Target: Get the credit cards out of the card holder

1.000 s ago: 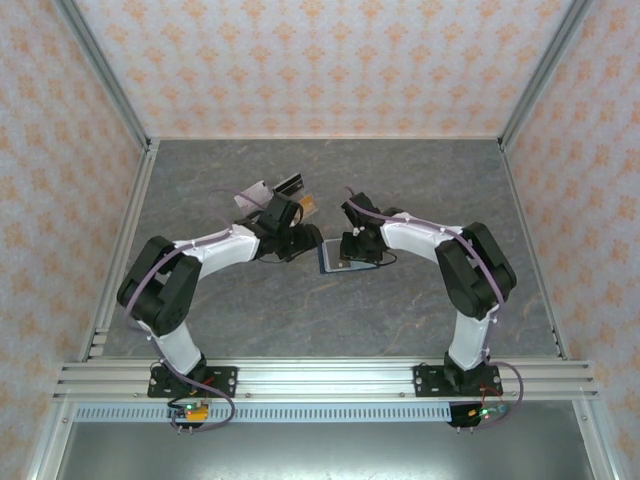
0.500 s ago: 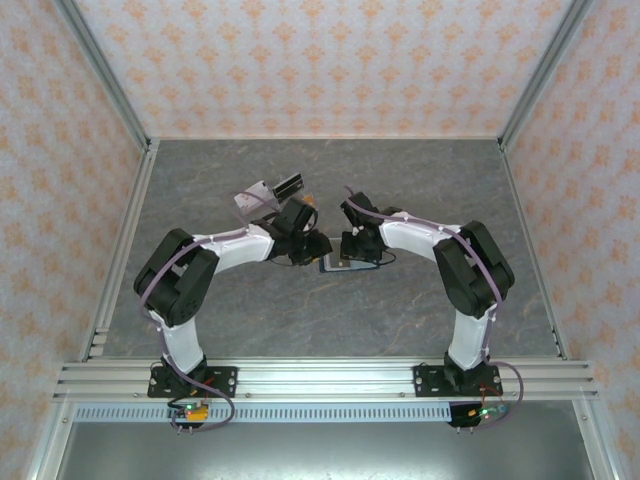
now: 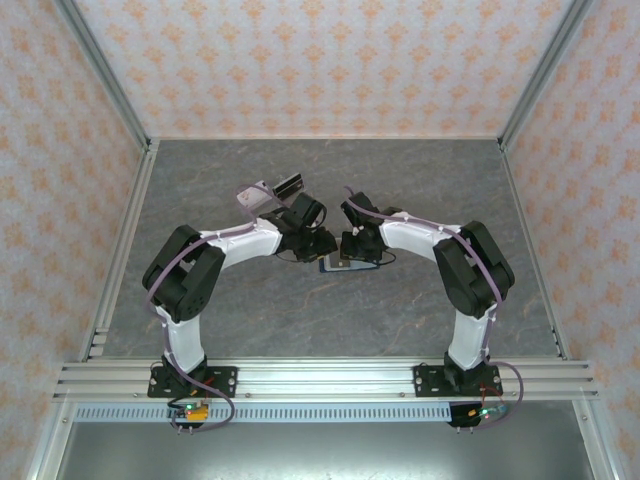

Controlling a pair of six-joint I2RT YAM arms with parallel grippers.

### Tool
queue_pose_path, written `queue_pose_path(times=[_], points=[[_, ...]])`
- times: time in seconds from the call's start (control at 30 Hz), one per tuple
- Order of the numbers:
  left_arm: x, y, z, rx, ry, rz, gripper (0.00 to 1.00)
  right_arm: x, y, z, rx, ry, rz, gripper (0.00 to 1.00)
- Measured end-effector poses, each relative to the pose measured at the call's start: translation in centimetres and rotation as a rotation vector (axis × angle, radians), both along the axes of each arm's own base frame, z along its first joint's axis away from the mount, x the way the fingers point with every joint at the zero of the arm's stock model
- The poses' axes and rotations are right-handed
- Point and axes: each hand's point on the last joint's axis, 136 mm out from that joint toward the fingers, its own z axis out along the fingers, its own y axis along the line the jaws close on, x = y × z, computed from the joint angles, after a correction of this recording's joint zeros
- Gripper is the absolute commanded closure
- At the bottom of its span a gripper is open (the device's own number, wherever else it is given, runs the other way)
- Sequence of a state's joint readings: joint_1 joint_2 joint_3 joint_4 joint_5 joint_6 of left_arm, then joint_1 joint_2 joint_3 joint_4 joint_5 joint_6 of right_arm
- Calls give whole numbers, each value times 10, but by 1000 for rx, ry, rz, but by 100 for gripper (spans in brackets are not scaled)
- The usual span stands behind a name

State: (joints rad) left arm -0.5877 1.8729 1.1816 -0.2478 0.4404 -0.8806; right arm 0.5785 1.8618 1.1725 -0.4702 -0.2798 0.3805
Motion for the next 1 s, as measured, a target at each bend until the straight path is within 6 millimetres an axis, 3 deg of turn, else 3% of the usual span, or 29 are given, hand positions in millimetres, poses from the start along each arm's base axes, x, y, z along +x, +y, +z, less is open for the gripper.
queue_pose_path(times=[0.4, 1.0], points=[[0, 1, -18, 27, 38, 2, 74, 0, 0, 0, 7, 3, -1, 68], [0, -7, -16, -17, 50, -25, 76, 0, -1, 0, 20, 12, -4, 69]])
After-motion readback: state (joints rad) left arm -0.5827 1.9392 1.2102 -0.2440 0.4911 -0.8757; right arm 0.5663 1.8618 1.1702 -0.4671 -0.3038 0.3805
